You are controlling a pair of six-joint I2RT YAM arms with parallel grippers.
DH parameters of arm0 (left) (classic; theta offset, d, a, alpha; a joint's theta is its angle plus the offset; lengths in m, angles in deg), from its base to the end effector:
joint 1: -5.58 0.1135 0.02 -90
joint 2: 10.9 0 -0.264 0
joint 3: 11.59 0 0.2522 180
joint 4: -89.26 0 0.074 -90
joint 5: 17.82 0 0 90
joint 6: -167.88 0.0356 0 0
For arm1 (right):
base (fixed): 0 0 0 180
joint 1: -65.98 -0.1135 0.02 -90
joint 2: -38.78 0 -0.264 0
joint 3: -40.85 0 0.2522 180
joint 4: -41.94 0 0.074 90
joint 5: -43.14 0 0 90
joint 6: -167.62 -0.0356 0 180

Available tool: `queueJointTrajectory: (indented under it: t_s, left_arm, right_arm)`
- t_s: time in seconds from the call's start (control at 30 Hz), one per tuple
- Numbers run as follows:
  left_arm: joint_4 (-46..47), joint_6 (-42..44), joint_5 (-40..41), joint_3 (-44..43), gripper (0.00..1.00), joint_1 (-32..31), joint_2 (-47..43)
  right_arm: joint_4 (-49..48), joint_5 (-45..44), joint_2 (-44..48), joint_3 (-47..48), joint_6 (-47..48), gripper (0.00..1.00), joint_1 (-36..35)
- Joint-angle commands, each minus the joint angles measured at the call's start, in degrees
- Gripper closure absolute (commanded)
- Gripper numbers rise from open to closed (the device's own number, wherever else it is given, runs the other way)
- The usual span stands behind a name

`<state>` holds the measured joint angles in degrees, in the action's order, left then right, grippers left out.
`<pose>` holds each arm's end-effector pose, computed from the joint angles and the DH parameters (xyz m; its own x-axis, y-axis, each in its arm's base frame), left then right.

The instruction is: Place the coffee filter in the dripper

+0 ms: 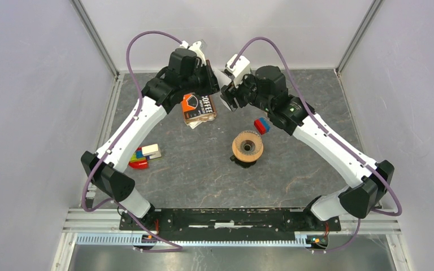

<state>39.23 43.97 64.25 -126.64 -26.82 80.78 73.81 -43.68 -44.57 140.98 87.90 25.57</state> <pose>0.2987 -0.1954 0.4284 -0.6686 -0.2302 -0.7071 0.3155 0.7733 -0.5500 0.2551 0.2197 0.4200 -0.0723 -0.2955 -0.9526 -0.7124 0.6838 -0.1581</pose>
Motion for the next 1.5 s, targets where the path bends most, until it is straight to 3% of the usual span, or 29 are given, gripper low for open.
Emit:
queueJointTrajectory:
  t_s: [0.0, 1.2, 1.47]
  left_arm:
    - [1.56, -2.26, -1.02, 0.53, 0.98, -0.29, -2.37]
    - [2.09, -3.54, -0.54, 0.39, 0.98, -0.38, -1.86]
    - [2.43, -4.66, -1.89, 0.75, 0.98, -0.38, -1.8]
  right_arm:
    - [-1.71, -2.07, 2.86, 0.78, 1.4, 0.29, -0.12]
    - [-2.19, 3.14, 0.75, 0.32, -1.85, 0.33, -0.16]
    - [-2.43, -0.13, 0.64, -0.53, -1.32, 0.35, -0.28]
